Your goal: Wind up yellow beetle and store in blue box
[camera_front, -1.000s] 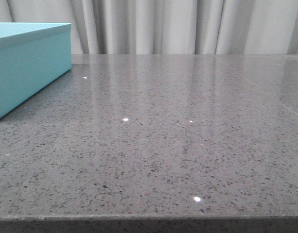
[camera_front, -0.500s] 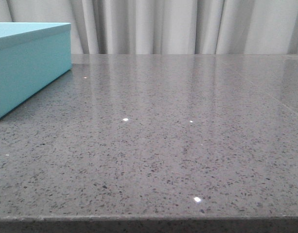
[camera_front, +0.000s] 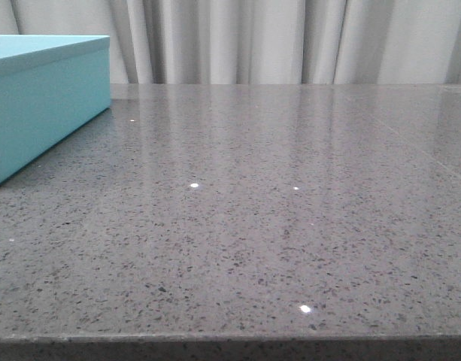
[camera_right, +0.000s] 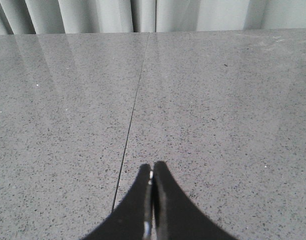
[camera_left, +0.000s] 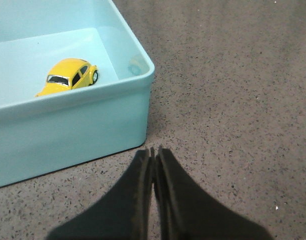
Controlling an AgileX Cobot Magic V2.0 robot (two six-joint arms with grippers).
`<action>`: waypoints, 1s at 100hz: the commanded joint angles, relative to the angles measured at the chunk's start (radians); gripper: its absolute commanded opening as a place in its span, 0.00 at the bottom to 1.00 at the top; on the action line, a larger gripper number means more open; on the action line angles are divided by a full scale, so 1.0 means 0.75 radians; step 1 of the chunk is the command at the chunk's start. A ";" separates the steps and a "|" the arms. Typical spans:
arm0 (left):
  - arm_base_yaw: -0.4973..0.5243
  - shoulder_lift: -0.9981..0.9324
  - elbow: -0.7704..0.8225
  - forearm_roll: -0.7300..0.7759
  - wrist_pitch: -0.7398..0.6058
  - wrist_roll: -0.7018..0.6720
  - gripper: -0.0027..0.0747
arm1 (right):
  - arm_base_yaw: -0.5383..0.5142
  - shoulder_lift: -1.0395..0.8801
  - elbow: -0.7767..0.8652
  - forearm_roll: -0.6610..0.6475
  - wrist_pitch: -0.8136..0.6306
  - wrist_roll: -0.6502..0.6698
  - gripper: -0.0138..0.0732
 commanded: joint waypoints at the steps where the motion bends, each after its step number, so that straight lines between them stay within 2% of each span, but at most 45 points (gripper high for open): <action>1: 0.003 -0.006 -0.010 -0.032 -0.123 -0.010 0.01 | 0.002 0.016 -0.033 0.009 -0.110 -0.016 0.08; 12: 0.003 -0.097 0.051 0.040 -0.305 -0.027 0.01 | 0.002 0.016 -0.033 0.009 -0.110 -0.016 0.08; 27: 0.003 -0.191 0.204 0.109 -0.587 -0.249 0.01 | 0.002 0.016 -0.033 0.009 -0.110 -0.016 0.08; 49: 0.003 -0.311 0.372 0.518 -0.772 -0.639 0.01 | 0.002 0.016 -0.033 0.009 -0.110 -0.016 0.08; 58: 0.003 -0.371 0.425 0.605 -0.821 -0.717 0.01 | 0.002 0.016 -0.033 0.009 -0.110 -0.016 0.08; 75: 0.003 -0.493 0.519 0.617 -0.821 -0.715 0.01 | 0.002 0.016 -0.033 0.009 -0.110 -0.016 0.08; 94: 0.003 -0.488 0.594 0.614 -0.843 -0.698 0.01 | 0.002 0.019 -0.033 0.009 -0.105 -0.016 0.08; 100: 0.003 -0.488 0.594 0.611 -0.801 -0.695 0.01 | 0.002 0.019 -0.033 0.009 -0.104 -0.016 0.08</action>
